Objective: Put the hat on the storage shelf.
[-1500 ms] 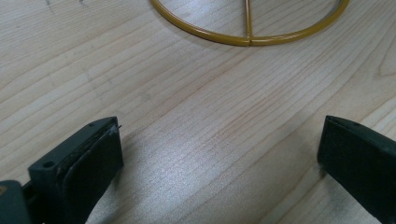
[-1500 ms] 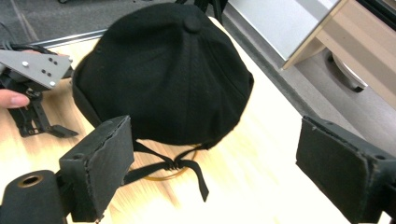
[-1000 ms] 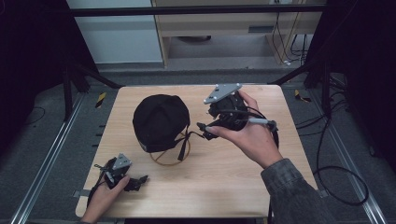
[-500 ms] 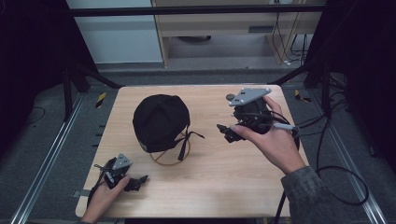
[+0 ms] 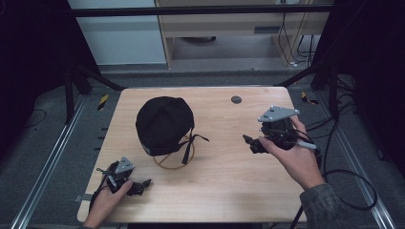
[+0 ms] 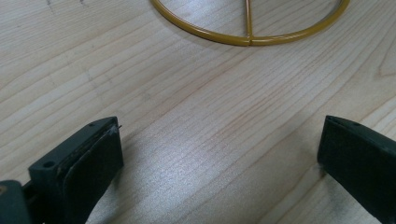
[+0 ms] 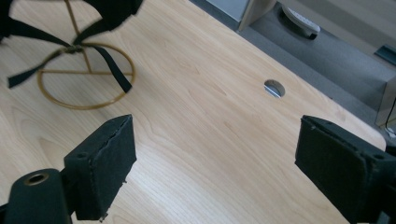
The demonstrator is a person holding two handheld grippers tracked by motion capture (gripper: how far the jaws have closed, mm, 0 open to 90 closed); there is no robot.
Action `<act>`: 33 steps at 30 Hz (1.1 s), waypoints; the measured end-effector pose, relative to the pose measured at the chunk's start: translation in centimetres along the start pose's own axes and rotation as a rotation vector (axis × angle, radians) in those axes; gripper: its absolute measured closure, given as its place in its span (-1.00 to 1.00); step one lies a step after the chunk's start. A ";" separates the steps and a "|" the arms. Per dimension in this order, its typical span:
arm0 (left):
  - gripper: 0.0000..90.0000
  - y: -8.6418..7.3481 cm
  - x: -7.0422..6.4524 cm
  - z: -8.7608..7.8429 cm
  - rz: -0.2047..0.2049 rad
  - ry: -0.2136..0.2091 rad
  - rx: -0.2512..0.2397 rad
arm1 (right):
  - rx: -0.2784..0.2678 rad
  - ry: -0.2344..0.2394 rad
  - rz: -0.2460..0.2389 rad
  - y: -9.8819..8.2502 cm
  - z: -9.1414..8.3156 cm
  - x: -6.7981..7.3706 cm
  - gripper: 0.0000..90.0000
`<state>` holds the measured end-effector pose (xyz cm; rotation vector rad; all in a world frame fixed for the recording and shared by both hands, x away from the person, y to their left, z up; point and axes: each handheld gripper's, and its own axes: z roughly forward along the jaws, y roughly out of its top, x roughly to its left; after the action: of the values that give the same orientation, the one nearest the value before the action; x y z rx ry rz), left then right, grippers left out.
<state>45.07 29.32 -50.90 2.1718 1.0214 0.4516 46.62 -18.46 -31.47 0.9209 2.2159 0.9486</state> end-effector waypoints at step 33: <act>-1.00 0.0 0.0 0.0 0.000 0.000 0.000 | 0.079 0.012 0.192 -11.0 8.9 -0.6 -0.70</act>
<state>45.05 29.33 -50.90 2.1716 1.0221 0.4517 49.19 -21.06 -45.15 1.1847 2.2187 0.9588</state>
